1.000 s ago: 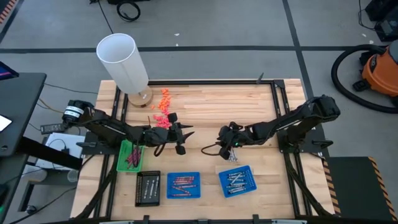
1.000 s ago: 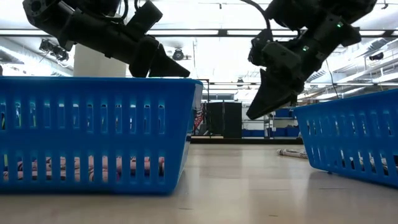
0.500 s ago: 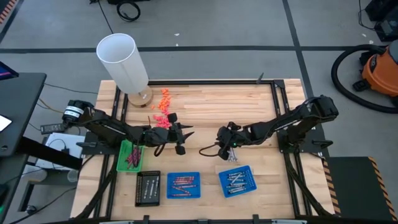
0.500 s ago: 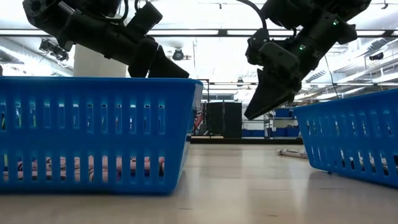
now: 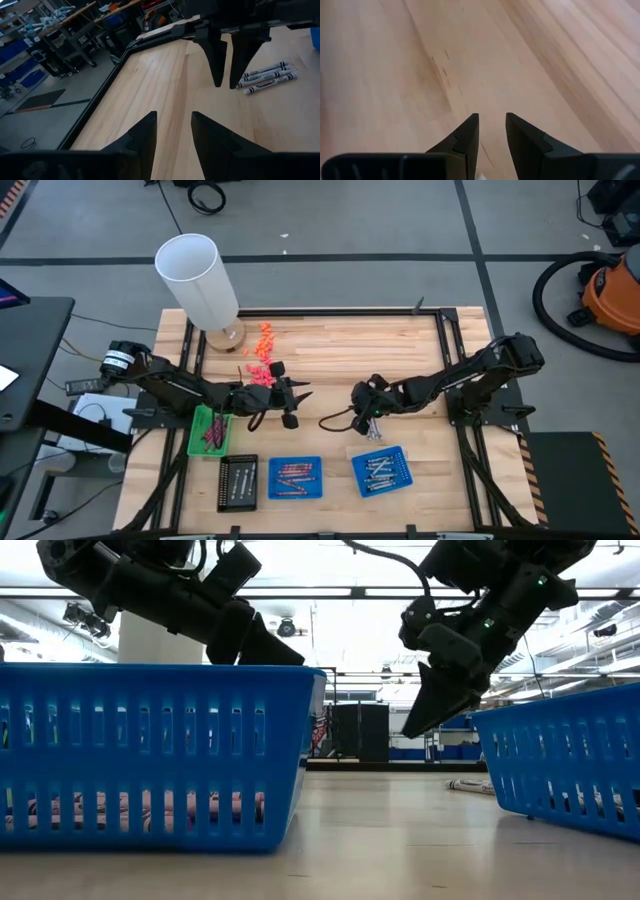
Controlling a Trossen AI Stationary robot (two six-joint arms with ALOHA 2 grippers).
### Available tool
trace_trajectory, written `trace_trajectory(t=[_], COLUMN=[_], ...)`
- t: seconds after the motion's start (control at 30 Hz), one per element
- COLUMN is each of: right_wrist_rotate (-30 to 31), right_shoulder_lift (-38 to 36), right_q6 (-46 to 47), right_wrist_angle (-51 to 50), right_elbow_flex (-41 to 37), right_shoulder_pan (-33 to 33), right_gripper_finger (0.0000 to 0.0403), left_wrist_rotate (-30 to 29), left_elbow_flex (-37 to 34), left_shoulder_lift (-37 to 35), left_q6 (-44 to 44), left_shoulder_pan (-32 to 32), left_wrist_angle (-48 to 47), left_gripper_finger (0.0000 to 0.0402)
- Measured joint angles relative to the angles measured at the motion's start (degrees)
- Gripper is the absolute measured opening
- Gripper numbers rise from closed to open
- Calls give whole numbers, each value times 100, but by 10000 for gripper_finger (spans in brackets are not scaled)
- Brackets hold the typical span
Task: Sort crayons
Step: Put the white crayon into the black basket
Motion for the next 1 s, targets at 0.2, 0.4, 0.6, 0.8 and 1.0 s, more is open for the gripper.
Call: trace_trajectory(t=[0.2, 0.4, 0.6, 0.8, 1.0], right_wrist_rotate=[-21, -33, -210, -293, 32], right_shoulder_lift=[0, -1, -2, 106, 757], right_q6=[571, 1013, 1015, 1001, 1060], right_wrist_angle=[-714, -1151, -1132, -1190, -2375], right_elbow_flex=[0, -7, -7, 178, 1401], right_shoulder_pan=[86, 282, 603, 949, 1110], right_gripper_finger=[107, 107, 107, 107, 107], left_wrist_rotate=[0, 0, 2, 0, 0], left_elbow_flex=[0, 0, 0, 0, 2], left_shoulder_lift=[0, 1, 2, 2, -1], left_q6=[-42, -90, -90, -85, 22], left_shoulder_pan=[0, 0, 0, 0, 0], left_wrist_angle=[1, 1, 3, 7, 95], left_gripper_finger=[132, 132, 132, 132, 132])
